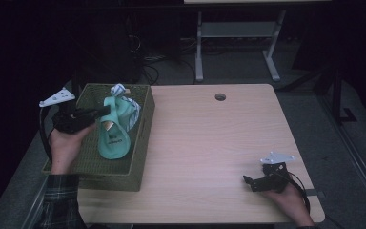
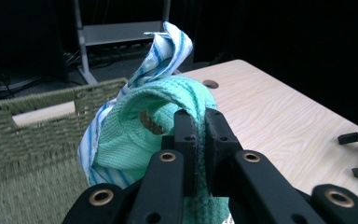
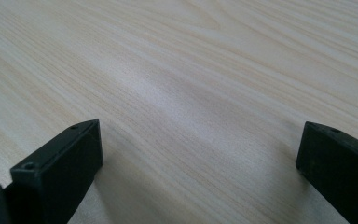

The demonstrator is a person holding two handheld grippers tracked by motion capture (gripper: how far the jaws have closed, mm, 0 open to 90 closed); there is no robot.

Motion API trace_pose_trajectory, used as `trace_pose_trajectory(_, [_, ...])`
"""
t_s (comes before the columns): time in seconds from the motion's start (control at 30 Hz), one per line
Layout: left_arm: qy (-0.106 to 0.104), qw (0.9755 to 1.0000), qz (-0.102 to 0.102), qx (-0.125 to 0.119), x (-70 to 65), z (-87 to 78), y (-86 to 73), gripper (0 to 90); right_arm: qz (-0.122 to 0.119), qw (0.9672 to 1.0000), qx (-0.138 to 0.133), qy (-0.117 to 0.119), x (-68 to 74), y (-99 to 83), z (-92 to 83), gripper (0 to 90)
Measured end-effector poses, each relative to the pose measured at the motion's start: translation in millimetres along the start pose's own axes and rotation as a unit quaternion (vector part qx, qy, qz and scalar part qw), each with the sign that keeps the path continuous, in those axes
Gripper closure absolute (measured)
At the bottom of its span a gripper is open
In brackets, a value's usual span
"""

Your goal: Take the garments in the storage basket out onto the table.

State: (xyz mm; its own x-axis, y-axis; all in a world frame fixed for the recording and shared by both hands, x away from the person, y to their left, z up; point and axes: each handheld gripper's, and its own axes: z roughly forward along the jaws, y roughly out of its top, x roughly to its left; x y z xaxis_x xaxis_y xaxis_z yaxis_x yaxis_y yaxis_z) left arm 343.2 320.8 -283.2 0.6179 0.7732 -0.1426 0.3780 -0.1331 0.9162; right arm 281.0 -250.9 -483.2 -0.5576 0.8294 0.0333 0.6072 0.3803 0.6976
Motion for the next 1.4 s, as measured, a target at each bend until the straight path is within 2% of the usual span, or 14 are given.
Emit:
trace_pose_trajectory(0.43, [-0.008, 0.9997, 0.010, -0.022, -7.7, -8.0, 29.2, 84.7, 0.000, 1.0000, 0.000, 0.000, 0.0, 0.0, 0.0, 0.0])
trace_pose_trajectory(0.6, [-0.016, 0.9994, 0.010, -0.030, -12.1, -7.2, 37.8, 84.7, 0.000, 1.0000, 0.000, 0.000, 0.0, 0.0, 0.0, 0.0])
trace_pose_trajectory(0.73, [-0.023, 0.9991, 0.018, -0.032, -17.5, -4.9, 44.0, 84.7, 0.000, 1.0000, 0.000, 0.000, 0.0, 0.0, 0.0, 0.0])
trace_pose_trajectory(0.87, [-0.034, 0.9985, 0.020, -0.039, -23.7, -1.6, 49.6, 84.7, 0.000, 1.0000, 0.000, 0.000, 0.0, 0.0, 0.0, 0.0])
trace_pose_trajectory(1.1, [-0.056, 0.9969, 0.036, -0.042, -41.4, 9.6, 62.4, 84.7, 0.000, 1.0000, 0.000, 0.000, 0.0, 0.0, 0.0, 0.0])
trace_pose_trajectory(1.4, [-0.084, 0.9943, 0.046, -0.048, -61.3, 26.9, 69.3, 84.8, 0.000, 1.0000, 0.000, 0.000, 0.0, 0.0, 0.0, 0.0])
